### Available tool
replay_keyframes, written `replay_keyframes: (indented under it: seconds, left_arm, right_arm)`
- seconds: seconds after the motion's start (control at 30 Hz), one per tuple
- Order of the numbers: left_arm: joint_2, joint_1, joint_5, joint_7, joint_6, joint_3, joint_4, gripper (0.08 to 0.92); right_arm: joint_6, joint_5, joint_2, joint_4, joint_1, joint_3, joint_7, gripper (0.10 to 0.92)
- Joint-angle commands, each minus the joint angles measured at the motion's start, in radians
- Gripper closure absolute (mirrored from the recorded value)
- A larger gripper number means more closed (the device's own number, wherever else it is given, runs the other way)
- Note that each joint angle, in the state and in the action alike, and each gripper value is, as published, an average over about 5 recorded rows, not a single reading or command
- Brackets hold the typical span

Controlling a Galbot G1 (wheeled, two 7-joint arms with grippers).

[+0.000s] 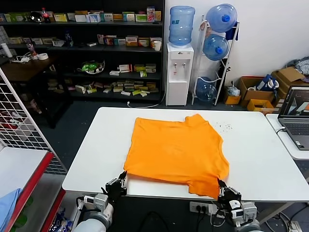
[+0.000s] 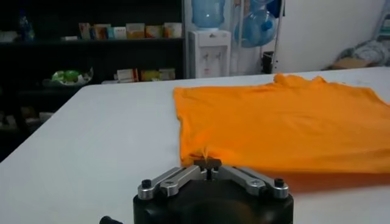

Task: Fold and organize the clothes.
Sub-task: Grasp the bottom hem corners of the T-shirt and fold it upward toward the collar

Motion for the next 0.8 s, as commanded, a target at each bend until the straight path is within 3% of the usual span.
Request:
replay_keyframes:
  seconds: [0.03, 0.37, 0.8]
  left_arm:
    - [-0.053, -0.053, 0.065, -0.004, -0.086, 0.004, 0.053, 0.908]
    - [-0.037, -0.206, 0.038, -0.011, -0.090, 0.029, 0.201, 0.908]
    - [-0.008, -0.399, 0.003, -0.006, -0.076, 0.141, 0.345, 0.908]
  right_arm:
    - [0.096, 0.004, -0.033, -0.080, 0.086, -0.001, -0.022, 0.900]
    - [0.110, 0.078, -0.096, -0.272, 0.302, -0.025, -0.011, 0.900]
    - [0.065, 0.105, -0.126, -0.410, 0.494, -0.127, -0.001, 0.900]
